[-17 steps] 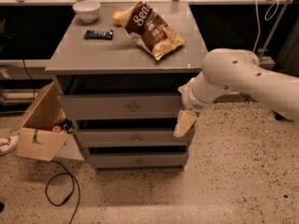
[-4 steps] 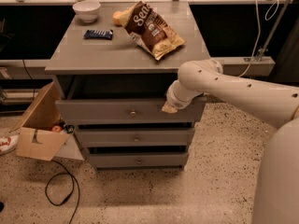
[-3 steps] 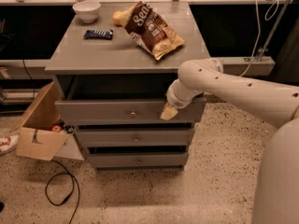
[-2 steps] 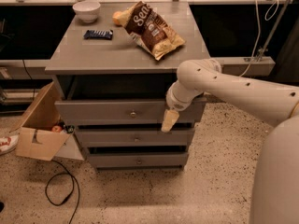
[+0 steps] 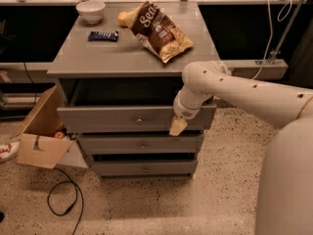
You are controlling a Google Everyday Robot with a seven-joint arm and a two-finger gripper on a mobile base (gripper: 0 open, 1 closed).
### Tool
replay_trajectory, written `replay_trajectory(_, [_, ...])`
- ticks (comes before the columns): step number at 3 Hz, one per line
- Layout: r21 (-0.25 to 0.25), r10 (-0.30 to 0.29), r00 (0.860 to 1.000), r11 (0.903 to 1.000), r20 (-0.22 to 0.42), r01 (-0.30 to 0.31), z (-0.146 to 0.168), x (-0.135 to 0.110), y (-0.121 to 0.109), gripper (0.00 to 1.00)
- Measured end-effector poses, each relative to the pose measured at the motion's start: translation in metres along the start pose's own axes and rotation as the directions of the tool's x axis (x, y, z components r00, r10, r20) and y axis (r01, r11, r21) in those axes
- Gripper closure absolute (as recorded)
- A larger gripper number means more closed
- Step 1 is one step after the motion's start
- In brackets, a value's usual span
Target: Open top drawer
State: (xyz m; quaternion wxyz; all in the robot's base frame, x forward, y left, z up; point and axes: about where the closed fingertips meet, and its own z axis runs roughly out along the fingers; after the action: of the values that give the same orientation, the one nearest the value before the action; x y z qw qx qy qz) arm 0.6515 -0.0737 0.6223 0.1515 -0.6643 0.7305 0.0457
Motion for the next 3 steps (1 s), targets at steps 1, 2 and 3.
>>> replay_trajectory(1, [0.0,0.0,1.0,1.0,0.0,0.0,-0.008,-0.002,-0.001,0.63])
replay_trajectory(2, [0.0,0.0,1.0,1.0,0.0,0.0,-0.016,-0.005,-0.003,0.94])
replay_trajectory(3, [0.0,0.0,1.0,1.0,0.0,0.0,-0.022,-0.006,-0.005,1.0])
